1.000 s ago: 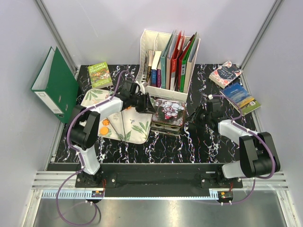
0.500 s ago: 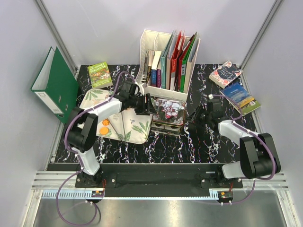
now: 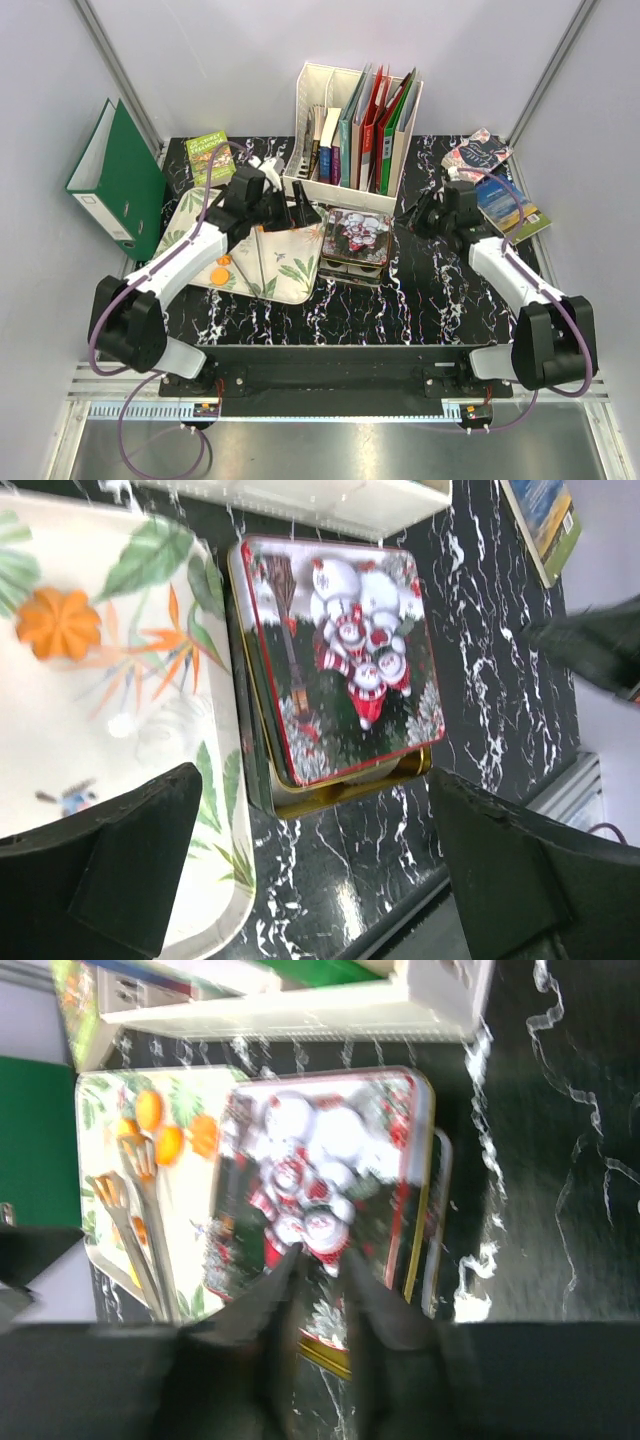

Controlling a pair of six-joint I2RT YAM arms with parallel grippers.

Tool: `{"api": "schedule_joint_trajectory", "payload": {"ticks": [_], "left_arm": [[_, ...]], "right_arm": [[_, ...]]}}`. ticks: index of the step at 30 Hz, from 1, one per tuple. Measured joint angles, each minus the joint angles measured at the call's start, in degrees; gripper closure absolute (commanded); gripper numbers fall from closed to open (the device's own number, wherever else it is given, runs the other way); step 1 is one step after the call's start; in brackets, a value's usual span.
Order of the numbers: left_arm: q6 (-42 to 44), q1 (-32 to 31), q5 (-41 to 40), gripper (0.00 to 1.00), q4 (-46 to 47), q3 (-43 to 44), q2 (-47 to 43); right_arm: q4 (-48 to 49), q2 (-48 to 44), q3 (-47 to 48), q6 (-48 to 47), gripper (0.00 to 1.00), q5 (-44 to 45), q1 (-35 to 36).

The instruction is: Pack the cookies

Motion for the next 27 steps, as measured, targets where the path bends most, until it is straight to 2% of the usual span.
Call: {"api": "schedule_joint_trajectory", "payload": {"ticks": [2,4,5,6,8,10,11,13,22,27], "left_arm": [[-1.2,-0.4,-0.1,0.02,1.9,-3.2,-1.6],[-1.6,-2.1,-1.9,0.20,2.2,-5.6,-2.2],[-1.6,-4.0,-3.0,0.26,2.1,-6.5,-2.4],[-1.6,-6.2,-4.5,0.43,1.8,-7.2,-2.6],[-1.0,-11.4,-7.0,0.69,1.8,-7.7,-3.0],[-1.5,-15.0,-9.1,0.91,2.1,-7.7,-3.3],[-1.5,-16.5,-10.2,0.95,2.4,-7.7,-3.4],[-1.7,-18.3,-12.0,1.00,2.9,-7.8,-3.4],[-4.7,-20.3,-15.8,1.00,6.0,-12.6,-3.0],[-6.3,-21.7,-15.8,1.00,8.2,-13.0,0.3]], "right_arm": [[-1.0,1.0,3.3,-0.9,0.91,0.3,0.0],[-2.5,3.4,7.6,-1.8,0.94,0.5,0.0],[-3.1,5.0,9.7,-2.1,0.96,0.6,0.0],[-3.7,6.7,11.7,-2.4,0.99,0.7,0.0],[-4.3,9.9,14.9,-2.7,1.00,0.9,0.1],[-5.2,12.5,16.8,-2.9,1.00,1.0,0.3],[-5.6,13.9,17.6,-2.9,1.00,1.2,0.5],[-6.7,16.9,19.7,-3.1,1.00,2.0,1.3],[-9.9,26.5,27.3,-4.8,1.00,3.5,4.6],[-10.7,29.8,29.8,-5.4,1.00,3.6,5.1]]}}
